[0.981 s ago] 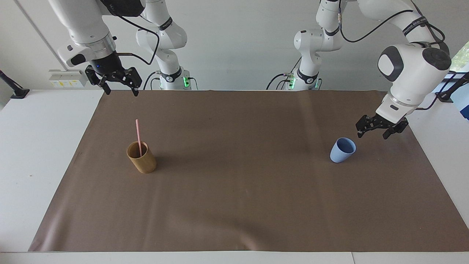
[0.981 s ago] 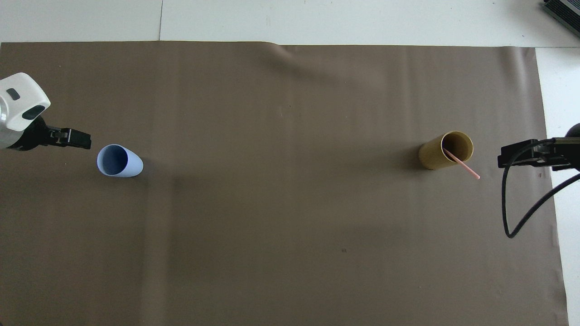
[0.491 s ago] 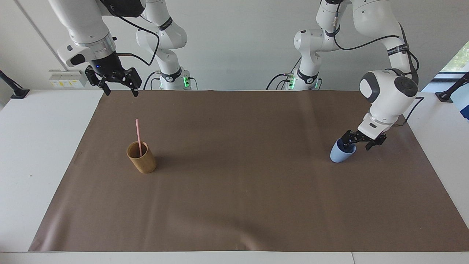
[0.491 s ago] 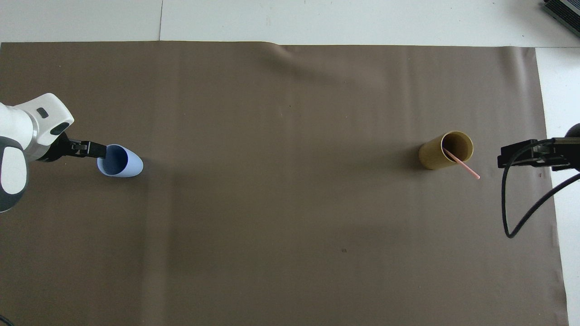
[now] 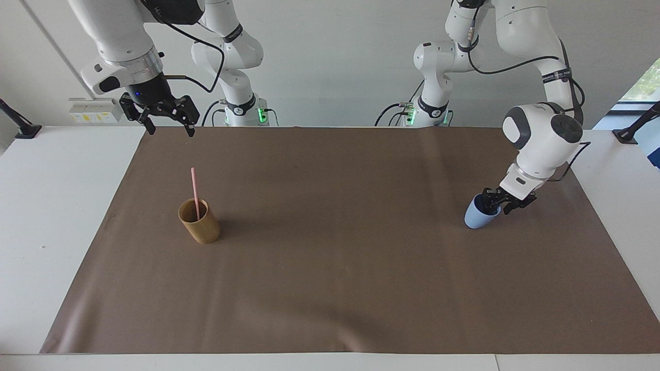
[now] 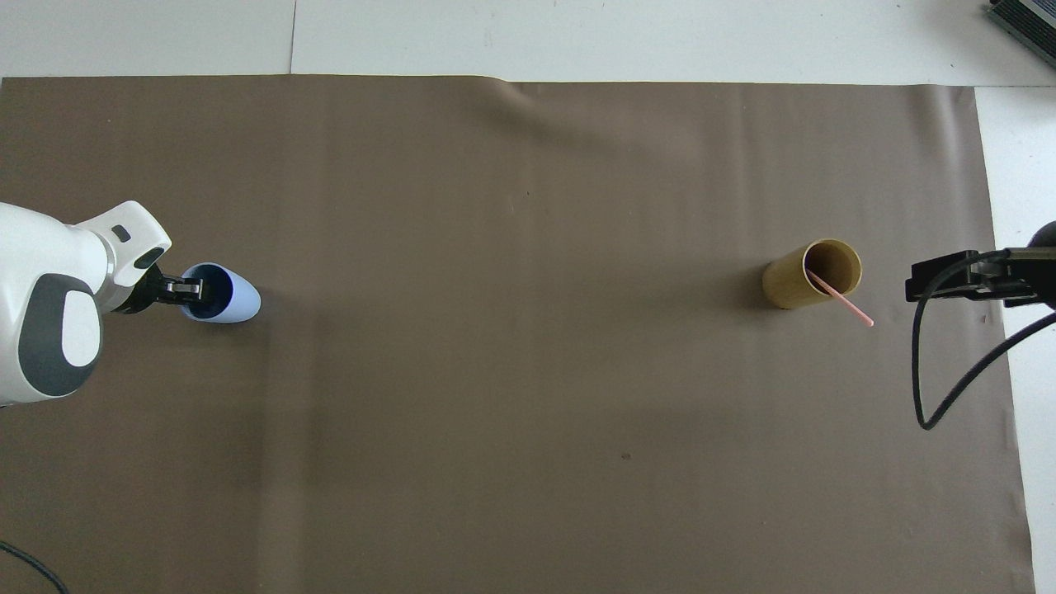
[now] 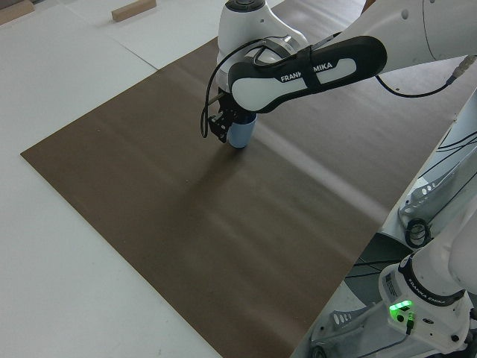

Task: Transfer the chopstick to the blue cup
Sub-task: 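Reach the left gripper to the white-blue cup and grasp its rim, then carry the white-blue cup with the left gripper toward the table center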

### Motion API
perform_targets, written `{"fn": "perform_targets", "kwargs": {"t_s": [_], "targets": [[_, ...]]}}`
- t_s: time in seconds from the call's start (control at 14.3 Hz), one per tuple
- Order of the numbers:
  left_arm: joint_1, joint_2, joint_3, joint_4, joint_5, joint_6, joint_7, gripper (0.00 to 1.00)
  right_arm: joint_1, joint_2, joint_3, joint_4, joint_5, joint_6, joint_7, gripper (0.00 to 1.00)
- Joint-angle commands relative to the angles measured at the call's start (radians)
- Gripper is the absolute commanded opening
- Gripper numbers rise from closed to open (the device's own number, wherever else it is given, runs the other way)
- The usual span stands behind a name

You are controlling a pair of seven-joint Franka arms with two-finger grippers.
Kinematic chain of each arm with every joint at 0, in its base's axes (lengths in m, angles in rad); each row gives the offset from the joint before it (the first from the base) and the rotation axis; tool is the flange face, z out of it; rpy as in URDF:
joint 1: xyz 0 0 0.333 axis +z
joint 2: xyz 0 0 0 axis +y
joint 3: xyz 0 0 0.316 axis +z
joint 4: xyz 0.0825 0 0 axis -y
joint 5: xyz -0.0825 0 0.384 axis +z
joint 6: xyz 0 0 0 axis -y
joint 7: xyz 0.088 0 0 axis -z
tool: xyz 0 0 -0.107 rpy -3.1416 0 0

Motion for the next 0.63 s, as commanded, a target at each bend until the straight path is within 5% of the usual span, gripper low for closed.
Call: {"fn": "perform_targets", "kwargs": {"t_s": [0.0,0.56], "targets": [[0.007,-0.016,-0.003,-0.025,-0.022,0.013,0.016,0.00,-0.005,-0.014,0.003,-0.024,0.003,0.022,0.020,1.00],[-0.029,-0.064,-0.022,0.018,-0.051,-0.057,-0.041,0.00,-0.005,-0.014,0.003,-0.026,0.003,0.022,0.020,1.00]]}}
